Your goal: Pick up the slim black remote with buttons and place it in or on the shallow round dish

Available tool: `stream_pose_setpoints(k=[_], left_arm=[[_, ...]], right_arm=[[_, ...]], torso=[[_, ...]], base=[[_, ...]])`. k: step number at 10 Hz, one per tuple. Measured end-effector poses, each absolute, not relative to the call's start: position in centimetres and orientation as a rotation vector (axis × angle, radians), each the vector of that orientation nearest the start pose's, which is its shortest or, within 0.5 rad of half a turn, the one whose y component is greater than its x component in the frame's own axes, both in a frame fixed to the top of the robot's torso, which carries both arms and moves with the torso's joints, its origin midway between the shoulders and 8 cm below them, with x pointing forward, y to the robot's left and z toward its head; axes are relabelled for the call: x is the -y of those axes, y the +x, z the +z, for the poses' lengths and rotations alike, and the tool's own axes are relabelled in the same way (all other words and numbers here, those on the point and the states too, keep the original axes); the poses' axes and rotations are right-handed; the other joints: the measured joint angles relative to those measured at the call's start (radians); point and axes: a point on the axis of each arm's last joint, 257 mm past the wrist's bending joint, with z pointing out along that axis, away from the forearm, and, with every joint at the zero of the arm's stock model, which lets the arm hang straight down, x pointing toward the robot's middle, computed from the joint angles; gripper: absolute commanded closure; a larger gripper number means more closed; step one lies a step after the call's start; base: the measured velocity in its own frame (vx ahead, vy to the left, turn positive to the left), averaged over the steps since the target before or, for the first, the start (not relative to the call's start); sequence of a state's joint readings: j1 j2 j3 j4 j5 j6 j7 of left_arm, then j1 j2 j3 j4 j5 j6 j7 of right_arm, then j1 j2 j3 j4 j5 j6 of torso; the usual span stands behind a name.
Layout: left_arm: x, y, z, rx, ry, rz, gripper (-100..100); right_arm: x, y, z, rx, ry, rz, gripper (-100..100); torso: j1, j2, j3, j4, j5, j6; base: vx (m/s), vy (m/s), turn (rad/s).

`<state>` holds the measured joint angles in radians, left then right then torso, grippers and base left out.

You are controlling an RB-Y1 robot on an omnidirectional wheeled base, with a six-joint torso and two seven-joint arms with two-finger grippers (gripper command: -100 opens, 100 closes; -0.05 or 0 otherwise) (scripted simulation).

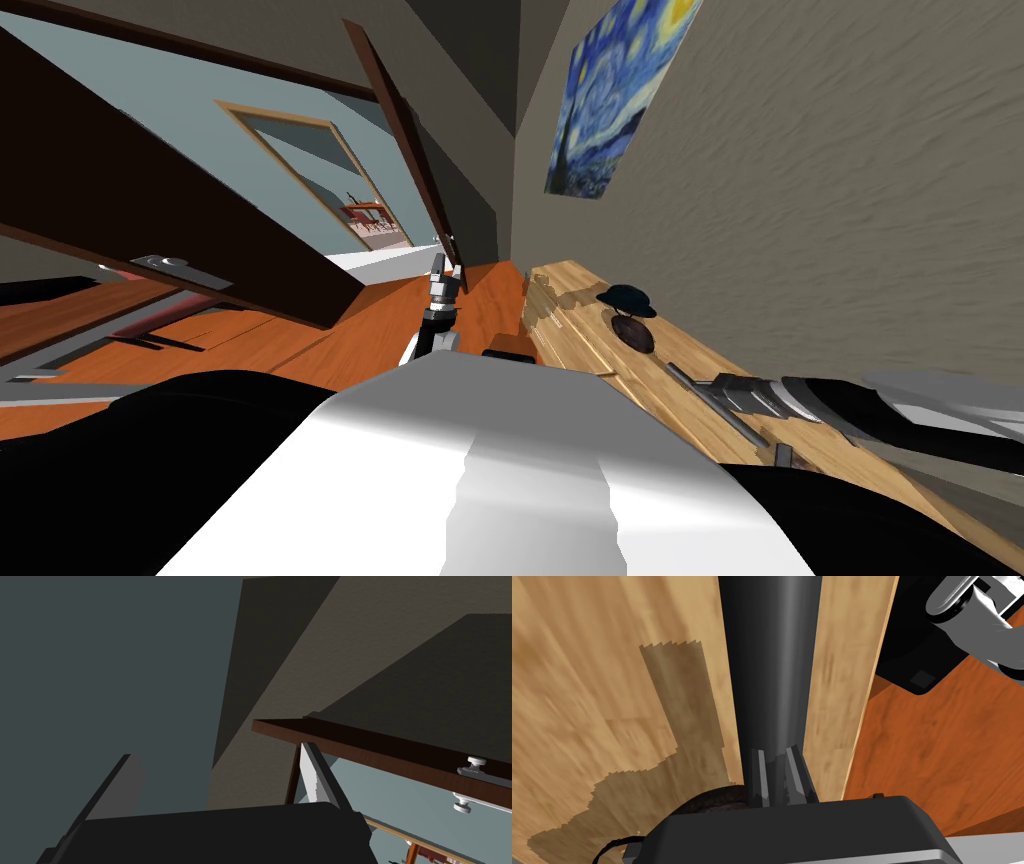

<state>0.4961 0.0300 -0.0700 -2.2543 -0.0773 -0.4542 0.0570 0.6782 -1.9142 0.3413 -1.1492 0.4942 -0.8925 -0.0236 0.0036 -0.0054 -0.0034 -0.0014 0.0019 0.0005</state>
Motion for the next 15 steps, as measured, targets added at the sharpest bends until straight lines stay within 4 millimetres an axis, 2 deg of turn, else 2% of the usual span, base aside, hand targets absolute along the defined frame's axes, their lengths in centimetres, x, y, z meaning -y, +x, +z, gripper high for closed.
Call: stream_pose_setpoints(k=[7, 13, 14, 15], left_arm=[[-24.6, 36.1, 0.3, -0.720, -0.674, -1.361, 0], [-24.6, 36.1, 0.3, -0.720, -0.674, -1.362, 0], [-24.6, 36.1, 0.3, -0.720, -0.674, -1.362, 0], [-24.6, 36.1, 0.3, -0.720, -0.674, -1.362, 0]], right_arm=[[67.0, 18.4, -19.7, -2.981, -0.774, -0.029, 100], [66.7, 19.9, -17.1, -3.029, -0.767, -0.049, 100], [66.7, 19.9, -17.1, -3.029, -0.767, -0.049, -100], [66.7, 19.9, -17.1, -3.029, -0.767, -0.049, -100]], torso=[[0.002, -0.005, -0.003, -0.002, 0.001, -0.001], [0.001, -0.001, -0.001, -0.001, 0.000, 0.000], [-0.001, 0.003, 0.001, 0.000, -0.001, 0.001], [-0.002, 0.005, 0.002, 0.001, -0.001, 0.001]], base=[[0.129, 0.039, -0.026], [0.085, 0.029, -0.017], [0.007, 0.002, 0.002], [0.000, 0.000, 0.000]])
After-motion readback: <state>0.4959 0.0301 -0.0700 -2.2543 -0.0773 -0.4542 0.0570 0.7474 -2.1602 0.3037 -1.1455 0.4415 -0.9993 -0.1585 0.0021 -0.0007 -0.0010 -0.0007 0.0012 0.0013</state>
